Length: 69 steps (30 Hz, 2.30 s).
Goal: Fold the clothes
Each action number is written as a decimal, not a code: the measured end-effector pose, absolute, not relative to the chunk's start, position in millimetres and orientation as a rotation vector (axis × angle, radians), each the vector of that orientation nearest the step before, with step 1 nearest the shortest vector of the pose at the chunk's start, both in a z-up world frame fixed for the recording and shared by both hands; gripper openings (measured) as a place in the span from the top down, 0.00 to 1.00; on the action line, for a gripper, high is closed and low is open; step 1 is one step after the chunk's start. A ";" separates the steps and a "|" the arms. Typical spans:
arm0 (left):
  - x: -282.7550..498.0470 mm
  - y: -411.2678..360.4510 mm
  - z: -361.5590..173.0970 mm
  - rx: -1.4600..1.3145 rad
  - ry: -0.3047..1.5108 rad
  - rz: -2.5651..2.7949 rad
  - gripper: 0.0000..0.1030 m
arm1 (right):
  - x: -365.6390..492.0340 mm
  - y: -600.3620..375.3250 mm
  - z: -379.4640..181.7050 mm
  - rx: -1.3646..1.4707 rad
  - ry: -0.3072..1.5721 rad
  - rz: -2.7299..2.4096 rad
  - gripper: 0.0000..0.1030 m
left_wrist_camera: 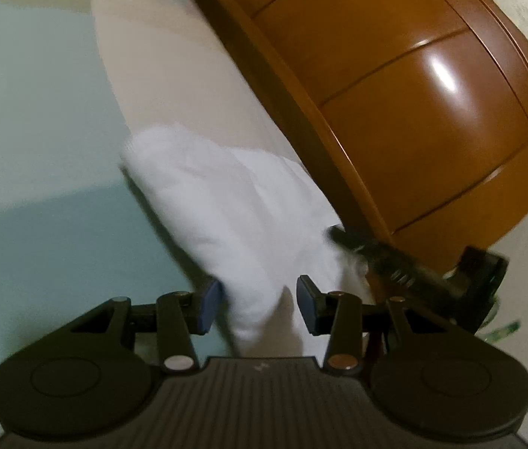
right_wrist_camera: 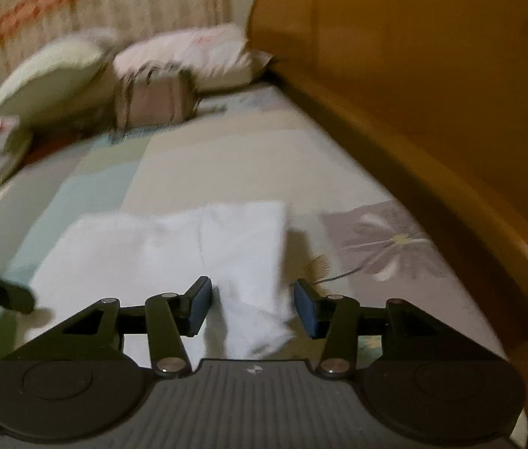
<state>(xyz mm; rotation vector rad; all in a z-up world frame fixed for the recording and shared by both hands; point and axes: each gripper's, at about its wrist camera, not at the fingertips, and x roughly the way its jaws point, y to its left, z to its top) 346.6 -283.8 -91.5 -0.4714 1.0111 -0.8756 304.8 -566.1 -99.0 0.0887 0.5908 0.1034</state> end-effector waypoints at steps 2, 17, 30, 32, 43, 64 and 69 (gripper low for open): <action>344.2 -277.8 -71.2 -0.412 0.940 -0.882 0.56 | 294.0 -572.2 -90.9 0.100 0.551 0.070 0.48; 349.3 -336.1 -84.0 -0.165 0.875 -0.943 0.48 | 247.4 -537.0 -120.4 0.015 0.611 0.100 0.52; 411.8 -290.2 -132.9 -0.619 1.024 -0.795 0.23 | 176.5 -501.8 -124.2 0.284 0.519 0.158 0.41; 426.9 -296.3 -135.7 -0.663 1.011 -0.789 0.30 | 173.1 -497.4 -126.6 0.312 0.511 0.170 0.41; 440.5 -304.1 -85.5 -0.352 0.844 -0.721 0.71 | 183.6 -467.8 -130.8 0.104 0.558 0.119 0.32; 343.2 -381.8 -85.3 0.015 0.906 -1.104 0.33 | 194.7 -510.6 -139.1 0.083 0.606 -0.056 0.22; 308.6 -344.9 -65.0 0.225 0.711 -0.985 0.13 | 204.2 -502.9 -116.5 0.068 0.555 -0.027 0.22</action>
